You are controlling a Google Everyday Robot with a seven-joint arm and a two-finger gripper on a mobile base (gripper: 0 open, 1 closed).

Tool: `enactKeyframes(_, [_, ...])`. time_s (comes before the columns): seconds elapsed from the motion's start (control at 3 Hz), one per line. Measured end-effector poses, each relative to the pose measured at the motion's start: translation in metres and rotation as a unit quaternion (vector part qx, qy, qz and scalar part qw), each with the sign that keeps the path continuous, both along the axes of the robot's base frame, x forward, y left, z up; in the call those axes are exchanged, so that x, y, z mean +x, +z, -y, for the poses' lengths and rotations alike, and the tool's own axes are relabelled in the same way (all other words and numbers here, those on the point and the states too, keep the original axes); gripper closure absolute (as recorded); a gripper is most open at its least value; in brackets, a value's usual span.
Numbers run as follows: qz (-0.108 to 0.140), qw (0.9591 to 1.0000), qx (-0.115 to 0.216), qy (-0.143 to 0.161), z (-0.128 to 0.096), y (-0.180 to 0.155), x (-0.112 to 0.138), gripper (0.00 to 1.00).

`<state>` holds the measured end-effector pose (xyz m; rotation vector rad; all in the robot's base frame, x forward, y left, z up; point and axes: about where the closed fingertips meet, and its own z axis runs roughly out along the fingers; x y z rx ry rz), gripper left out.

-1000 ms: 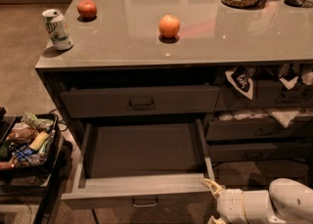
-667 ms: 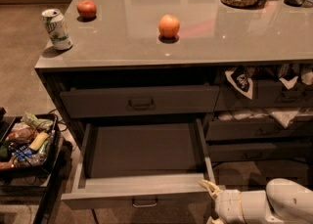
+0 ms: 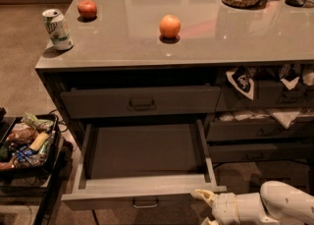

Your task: Close middle drawer

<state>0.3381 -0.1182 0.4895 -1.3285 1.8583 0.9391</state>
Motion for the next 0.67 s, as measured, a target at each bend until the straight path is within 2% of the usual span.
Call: enactKeyframes(0.67, [0.0,1.0,0.0,0.0,0.0,0.0,0.0,0.65])
